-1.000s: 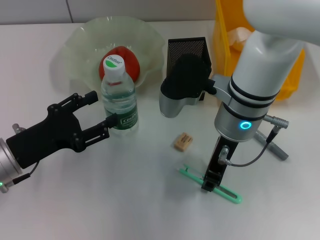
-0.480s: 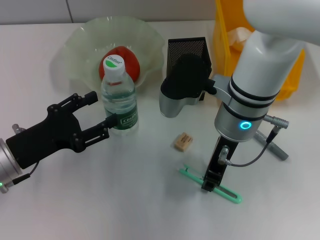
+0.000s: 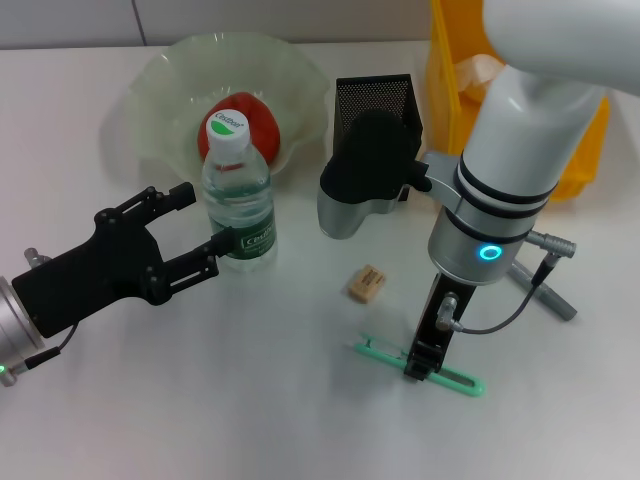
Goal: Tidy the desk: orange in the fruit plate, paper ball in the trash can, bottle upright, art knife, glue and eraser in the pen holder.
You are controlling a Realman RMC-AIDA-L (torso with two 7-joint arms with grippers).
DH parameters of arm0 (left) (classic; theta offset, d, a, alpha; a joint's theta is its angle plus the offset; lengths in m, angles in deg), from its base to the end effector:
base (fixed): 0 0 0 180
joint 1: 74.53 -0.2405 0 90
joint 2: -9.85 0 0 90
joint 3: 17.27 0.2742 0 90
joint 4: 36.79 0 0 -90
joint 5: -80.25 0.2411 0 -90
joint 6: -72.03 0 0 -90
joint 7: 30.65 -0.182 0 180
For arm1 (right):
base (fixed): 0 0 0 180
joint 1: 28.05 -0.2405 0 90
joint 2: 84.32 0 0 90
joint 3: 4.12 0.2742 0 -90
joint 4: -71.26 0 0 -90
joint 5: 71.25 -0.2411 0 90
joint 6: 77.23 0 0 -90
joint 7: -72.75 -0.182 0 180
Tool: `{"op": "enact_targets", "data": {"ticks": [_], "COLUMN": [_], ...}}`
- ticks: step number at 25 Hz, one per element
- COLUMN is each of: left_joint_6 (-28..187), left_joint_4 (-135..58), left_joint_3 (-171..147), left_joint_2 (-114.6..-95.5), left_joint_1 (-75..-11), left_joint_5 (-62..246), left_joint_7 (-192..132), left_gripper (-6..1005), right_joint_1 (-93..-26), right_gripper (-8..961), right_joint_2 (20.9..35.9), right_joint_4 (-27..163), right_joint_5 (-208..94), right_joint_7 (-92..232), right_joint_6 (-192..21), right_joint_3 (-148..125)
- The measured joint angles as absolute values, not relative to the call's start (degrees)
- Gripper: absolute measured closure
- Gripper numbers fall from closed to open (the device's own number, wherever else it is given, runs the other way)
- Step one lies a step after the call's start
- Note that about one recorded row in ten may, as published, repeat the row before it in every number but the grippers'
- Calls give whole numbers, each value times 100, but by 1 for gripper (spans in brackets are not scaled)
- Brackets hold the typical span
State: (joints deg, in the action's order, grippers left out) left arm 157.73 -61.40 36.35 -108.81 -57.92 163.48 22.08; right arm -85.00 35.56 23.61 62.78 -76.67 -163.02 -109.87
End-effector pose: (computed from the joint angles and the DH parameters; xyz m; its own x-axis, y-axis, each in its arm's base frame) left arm -0.3259 0.3142 -0.0598 0.6939 0.1593 0.7022 0.5060 -0.8017 -0.3182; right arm 0.1596 0.3623 -0.1611 0.6818 -0.4056 0.6088 -0.4117 -0.9007 -0.1389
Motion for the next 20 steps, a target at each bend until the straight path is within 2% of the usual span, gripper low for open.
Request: {"op": "enact_targets", "data": {"ticks": [7, 20], "left_joint_6": [15773, 15773], "left_joint_4": [-6140, -6140], "left_joint_3": [3635, 3635], "left_joint_2": [-10881, -10881], "left_joint_1": [-5792, -5784], "left_joint_5": [16326, 16310], "left_joint_7": [2208, 2208], "left_gripper": [203, 203], "right_joint_1": [-8311, -7089], "right_gripper": [772, 771], "right_joint_2": [3556, 3512], "right_joint_4": [1969, 258], "right_joint_5": [6279, 6140], "right_joint_7": [-7655, -7341], "right_joint_6": [-16318, -16395], "right_joint_3": [-10906, -10300]}}
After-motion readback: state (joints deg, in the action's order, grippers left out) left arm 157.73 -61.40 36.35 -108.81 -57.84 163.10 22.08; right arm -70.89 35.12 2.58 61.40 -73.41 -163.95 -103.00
